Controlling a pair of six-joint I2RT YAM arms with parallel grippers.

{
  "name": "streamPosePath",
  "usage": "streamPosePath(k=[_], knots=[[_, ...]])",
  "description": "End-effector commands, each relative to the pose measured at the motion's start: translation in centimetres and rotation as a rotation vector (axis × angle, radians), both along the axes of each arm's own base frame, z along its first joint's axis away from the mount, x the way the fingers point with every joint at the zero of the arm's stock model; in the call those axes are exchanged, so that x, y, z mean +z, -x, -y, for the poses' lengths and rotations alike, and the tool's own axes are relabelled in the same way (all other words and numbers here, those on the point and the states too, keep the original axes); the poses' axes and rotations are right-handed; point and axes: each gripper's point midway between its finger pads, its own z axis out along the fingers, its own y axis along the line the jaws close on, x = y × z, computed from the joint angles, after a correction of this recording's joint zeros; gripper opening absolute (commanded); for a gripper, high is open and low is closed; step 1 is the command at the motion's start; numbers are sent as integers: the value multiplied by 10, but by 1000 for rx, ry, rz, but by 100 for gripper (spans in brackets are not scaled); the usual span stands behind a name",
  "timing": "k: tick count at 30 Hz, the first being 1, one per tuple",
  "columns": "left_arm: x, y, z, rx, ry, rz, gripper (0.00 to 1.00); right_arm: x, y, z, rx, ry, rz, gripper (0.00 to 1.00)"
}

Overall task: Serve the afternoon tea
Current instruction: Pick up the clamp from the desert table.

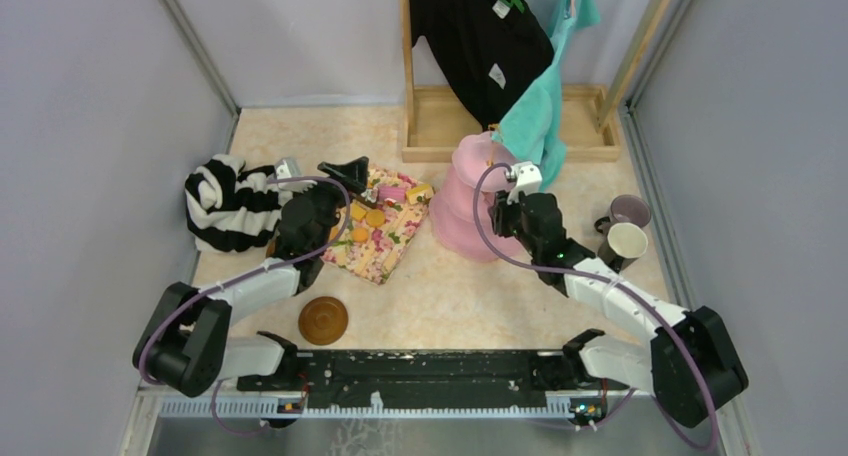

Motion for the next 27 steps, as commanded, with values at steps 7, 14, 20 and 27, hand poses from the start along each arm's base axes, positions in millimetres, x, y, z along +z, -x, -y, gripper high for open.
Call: streamPosePath(k=[7, 14, 20, 27], knots=[[17, 5, 3, -18, 17, 38, 99, 32, 3, 3, -52, -46, 57, 30], [20, 5, 3, -19, 13, 39, 99, 33, 10, 9, -88, -54, 49, 30], [20, 7, 3, -22, 13, 37, 99, 35, 17, 7, -89, -64, 38, 30], [23, 8, 3, -25, 16, 40, 99, 33, 27, 2, -80, -61, 24, 30]])
